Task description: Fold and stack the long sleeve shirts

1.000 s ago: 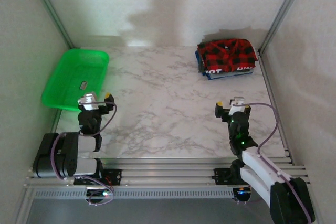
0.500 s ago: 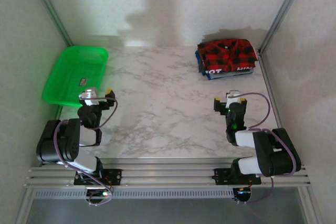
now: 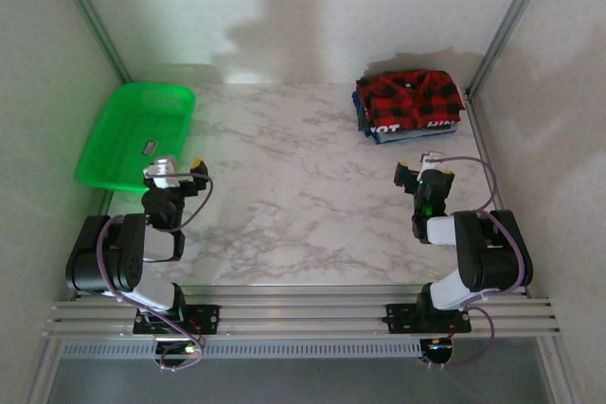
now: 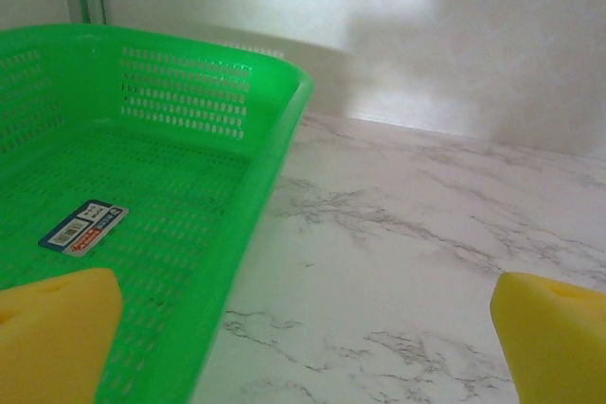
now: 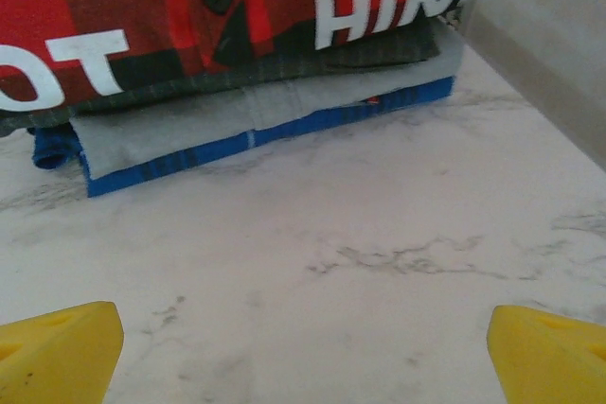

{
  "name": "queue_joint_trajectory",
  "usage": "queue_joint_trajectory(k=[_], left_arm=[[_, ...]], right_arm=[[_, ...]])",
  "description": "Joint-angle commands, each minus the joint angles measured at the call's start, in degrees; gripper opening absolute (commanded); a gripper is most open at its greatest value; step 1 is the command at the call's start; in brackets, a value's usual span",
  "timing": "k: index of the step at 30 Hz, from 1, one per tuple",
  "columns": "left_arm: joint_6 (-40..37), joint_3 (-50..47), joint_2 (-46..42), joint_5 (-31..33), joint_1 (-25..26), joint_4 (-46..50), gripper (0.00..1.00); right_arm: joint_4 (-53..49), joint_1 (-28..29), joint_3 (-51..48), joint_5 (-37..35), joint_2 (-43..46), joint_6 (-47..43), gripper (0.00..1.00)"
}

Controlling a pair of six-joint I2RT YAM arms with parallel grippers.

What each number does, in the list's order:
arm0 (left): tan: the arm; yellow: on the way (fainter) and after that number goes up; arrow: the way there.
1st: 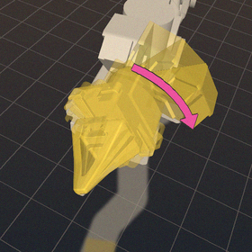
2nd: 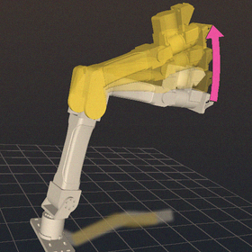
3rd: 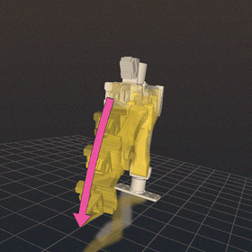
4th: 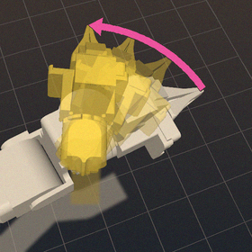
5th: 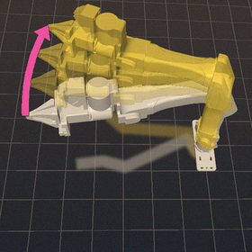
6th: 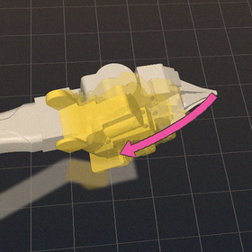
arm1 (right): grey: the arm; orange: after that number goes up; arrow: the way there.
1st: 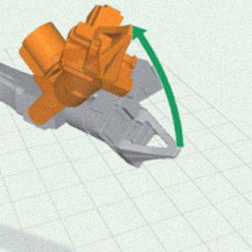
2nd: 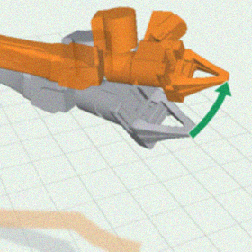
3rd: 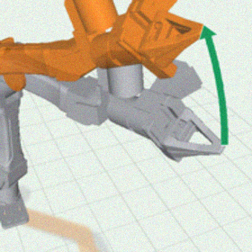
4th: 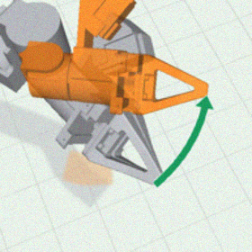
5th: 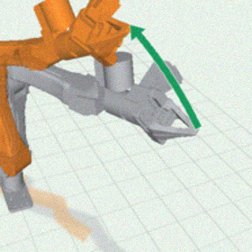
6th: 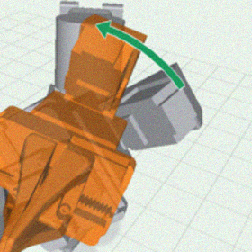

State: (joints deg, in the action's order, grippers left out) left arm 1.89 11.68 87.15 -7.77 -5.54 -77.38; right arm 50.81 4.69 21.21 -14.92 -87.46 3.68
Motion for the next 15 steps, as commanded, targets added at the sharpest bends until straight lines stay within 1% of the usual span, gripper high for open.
queue_joint_trajectory(k=[1,6,9,10,12,15], left_arm=[[1.02,0.71,0.69,2.39,0.53,2.85,0.99],[1.01,0.8,0.69,2.48,0.66,2.94,1.0],[1.01,0.84,0.74,2.63,0.71,3.02,1.0],[0.98,0.8,0.69,2.72,0.77,3.03,1.0],[1.3,1.11,0.74,5.06,1.07,3.61,1.0],[1.19,1.15,0.72,5.57,1.41,3.64,1.0]], right_arm=[[-1.85,0.52,0.51,-0.37,-0.61,-0.05,0.99],[-2.3,0.58,0.72,0.32,-0.53,-0.27,0.99],[-3.85,0.34,1.55,5.24,-0.53,-1.96,0.99],[-4.0,0.14,1.64,5.72,-0.54,-2.01,0.99],[-3.94,0.1,1.64,5.79,-0.5,-2.02,0.99],[-3.88,0.06,1.64,5.89,-0.52,-2.01,0.99]])
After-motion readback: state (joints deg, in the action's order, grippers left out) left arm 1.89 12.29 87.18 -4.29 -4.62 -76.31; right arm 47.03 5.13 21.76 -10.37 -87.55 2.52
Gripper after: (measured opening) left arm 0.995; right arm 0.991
